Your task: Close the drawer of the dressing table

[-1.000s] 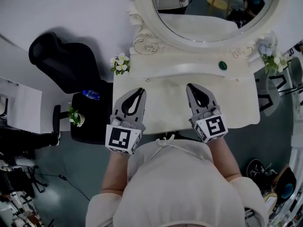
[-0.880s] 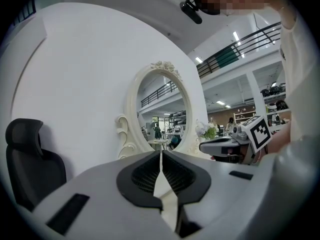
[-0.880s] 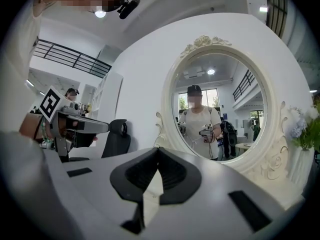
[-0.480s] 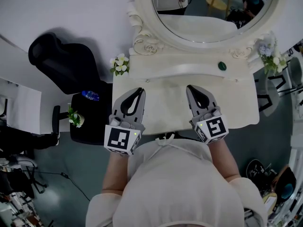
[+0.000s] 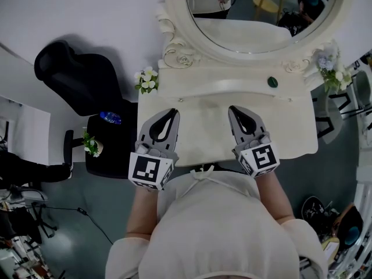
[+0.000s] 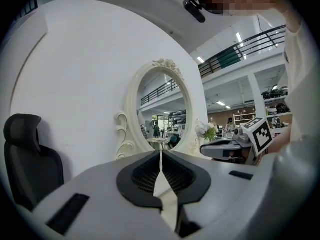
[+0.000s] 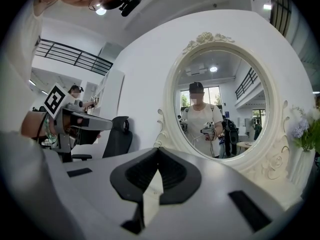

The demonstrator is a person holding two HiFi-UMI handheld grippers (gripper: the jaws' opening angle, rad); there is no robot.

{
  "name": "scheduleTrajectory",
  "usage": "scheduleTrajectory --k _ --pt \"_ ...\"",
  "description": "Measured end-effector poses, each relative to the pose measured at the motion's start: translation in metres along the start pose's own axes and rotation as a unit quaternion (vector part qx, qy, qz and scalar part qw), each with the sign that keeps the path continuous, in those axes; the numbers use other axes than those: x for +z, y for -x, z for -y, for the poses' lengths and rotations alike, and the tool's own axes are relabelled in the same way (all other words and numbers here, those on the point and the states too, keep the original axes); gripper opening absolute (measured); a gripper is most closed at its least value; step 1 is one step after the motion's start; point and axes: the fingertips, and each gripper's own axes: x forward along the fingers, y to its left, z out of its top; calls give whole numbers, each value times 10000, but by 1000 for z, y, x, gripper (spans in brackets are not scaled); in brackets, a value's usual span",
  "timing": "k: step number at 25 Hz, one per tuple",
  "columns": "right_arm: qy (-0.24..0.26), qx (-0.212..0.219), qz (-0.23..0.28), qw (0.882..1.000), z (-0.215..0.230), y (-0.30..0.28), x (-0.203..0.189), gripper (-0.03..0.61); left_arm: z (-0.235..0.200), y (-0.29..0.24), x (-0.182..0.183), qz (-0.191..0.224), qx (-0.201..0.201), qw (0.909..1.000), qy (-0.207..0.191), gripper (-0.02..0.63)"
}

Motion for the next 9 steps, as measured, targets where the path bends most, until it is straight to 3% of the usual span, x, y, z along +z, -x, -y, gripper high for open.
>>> scheduleTrajectory --k 9 --pt "210 -171 -120 9996 5 -2 -2 2 2 -3 -1 13 -67 10000 41 31"
